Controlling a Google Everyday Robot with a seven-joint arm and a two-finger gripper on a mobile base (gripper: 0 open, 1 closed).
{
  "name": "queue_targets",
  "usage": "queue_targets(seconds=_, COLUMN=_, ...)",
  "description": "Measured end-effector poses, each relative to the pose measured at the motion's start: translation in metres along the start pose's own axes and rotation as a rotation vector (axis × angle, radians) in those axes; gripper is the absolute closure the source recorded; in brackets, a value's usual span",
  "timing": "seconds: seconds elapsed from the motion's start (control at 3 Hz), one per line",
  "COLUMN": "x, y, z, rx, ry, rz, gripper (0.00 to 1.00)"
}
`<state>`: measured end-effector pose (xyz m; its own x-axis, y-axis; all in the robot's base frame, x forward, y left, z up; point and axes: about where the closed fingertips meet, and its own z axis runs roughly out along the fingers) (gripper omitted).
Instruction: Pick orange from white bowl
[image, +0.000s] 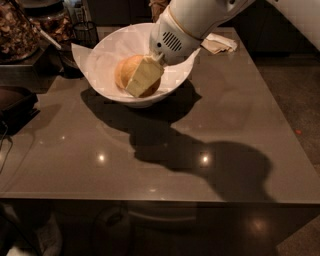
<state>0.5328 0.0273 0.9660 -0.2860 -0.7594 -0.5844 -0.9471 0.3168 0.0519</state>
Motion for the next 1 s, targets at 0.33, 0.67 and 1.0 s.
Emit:
queue_targets(seconds=0.33, x=0.0, y=0.015, z=-0.009, rx=0.052, ry=-0.011, rz=0.02, gripper=1.0)
queue_targets(seconds=0.67, x=0.006, y=0.043, z=-0.026, rx=0.135, ry=-0.04, rz=0.056, gripper=1.0)
queue_targets(seconds=1.0, x=0.014, y=0.06, z=-0.036, rx=0.195, ry=-0.034, rz=0.094, gripper=1.0)
